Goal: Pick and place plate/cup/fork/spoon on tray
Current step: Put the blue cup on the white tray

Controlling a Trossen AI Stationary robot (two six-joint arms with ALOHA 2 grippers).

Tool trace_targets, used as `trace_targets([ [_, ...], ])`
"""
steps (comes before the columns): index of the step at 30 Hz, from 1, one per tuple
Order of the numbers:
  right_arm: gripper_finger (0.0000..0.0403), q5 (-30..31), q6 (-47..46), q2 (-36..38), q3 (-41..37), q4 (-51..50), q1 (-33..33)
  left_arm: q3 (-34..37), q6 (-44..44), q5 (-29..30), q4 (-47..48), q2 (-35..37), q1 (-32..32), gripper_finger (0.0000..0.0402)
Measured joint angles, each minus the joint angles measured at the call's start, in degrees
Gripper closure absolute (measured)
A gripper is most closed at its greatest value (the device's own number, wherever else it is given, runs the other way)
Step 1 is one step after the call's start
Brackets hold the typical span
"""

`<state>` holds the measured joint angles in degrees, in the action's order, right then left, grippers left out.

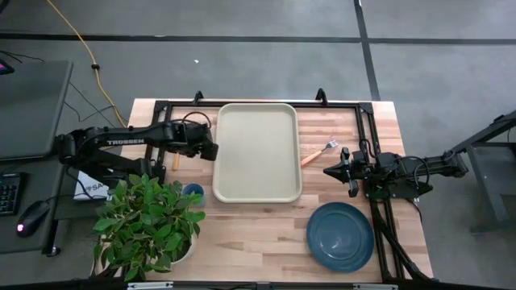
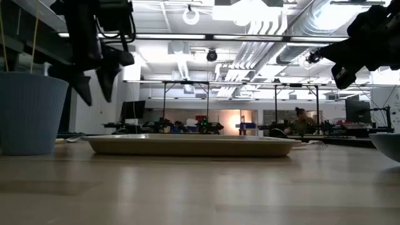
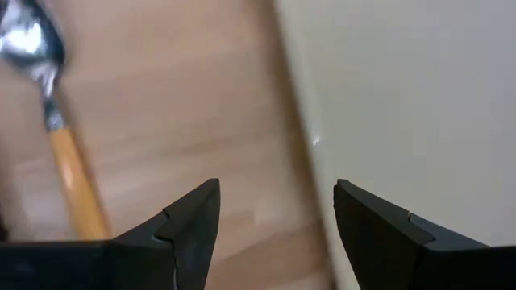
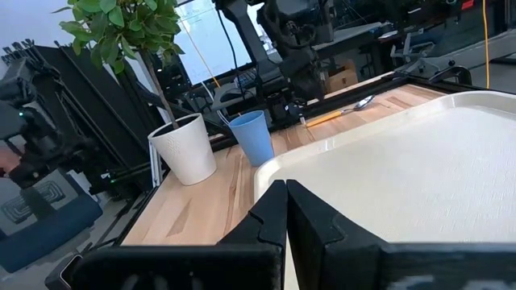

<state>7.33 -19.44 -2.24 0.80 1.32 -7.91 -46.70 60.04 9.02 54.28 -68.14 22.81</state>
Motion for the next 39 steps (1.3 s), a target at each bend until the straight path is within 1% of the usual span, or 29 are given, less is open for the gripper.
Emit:
trace_targets([
  [2, 0.0402, 0.0, 0.0, 0.0, 0.0, 0.0, 0.0, 0.0, -0.9, -2.3, 1.2, 0.1, -1.2, 0.0177],
  [5, 0.0402, 0.0, 0.0, 0.0, 0.0, 0.0, 0.0, -0.3, -1.7, -3.1, 1.3, 0.2, -3.8, 0.0177],
  [6, 0.0402, 0.0, 0.0, 0.0, 0.0, 0.0, 0.0, -1.0, -3.2, -3.1, 1.5, 0.3, -4.6, 0.0177],
  [8, 0.0402, 0.0, 0.0, 0.0, 0.0, 0.0, 0.0, -3.7, -8.1, -3.0, 1.9, 1.0, -6.0, 0.0177],
  [10, 0.0402, 0.0, 0.0, 0.0, 0.0, 0.0, 0.0, -7.3, -15.0, -4.4, 3.6, 1.0, -7.6, 0.0177],
  [15, 0.0402, 0.0, 0.0, 0.0, 0.0, 0.0, 0.0, -16.1, -33.6, -8.6, 13.7, 0.7, -13.1, 0.0177],
  [18, 0.0402, 0.0, 0.0, 0.0, 0.0, 0.0, 0.0, -18.6, -40.0, -9.8, 16.5, 0.7, -16.7, 0.0177],
  [21, 0.0402, 0.0, 0.0, 0.0, 0.0, 0.0, 0.0, -18.6, -45.2, -9.9, 17.4, 0.6, -20.3, 0.0177],
  [23, 0.0402, 0.0, 0.0, 0.0, 0.0, 0.0, 0.0, -18.7, -49.0, -9.3, 17.6, -0.7, -22.5, 0.0177],
  [26, 0.0402, 0.0, 0.0, 0.0, 0.0, 0.0, 0.0, -18.6, -52.6, -7.5, 17.8, -3.8, -25.3, 0.0177],
  [29, 0.0402, 0.0, 0.0, 0.0, 0.0, 0.0, 0.0, -18.6, -53.8, -5.6, 17.8, -7.2, -26.2, 0.0177],
  [35, 0.0402, 0.0, 0.0, 0.0, 0.0, 0.0, 0.0, -18.6, -56.8, -6.4, 19.3, -13.3, -26.3, 0.0177],
  [39, 0.0402, 0.0, 0.0, 0.0, 0.0, 0.0, 0.0, -18.6, -59.0, -6.4, 19.6, -14.6, -26.3, 0.0177],
])
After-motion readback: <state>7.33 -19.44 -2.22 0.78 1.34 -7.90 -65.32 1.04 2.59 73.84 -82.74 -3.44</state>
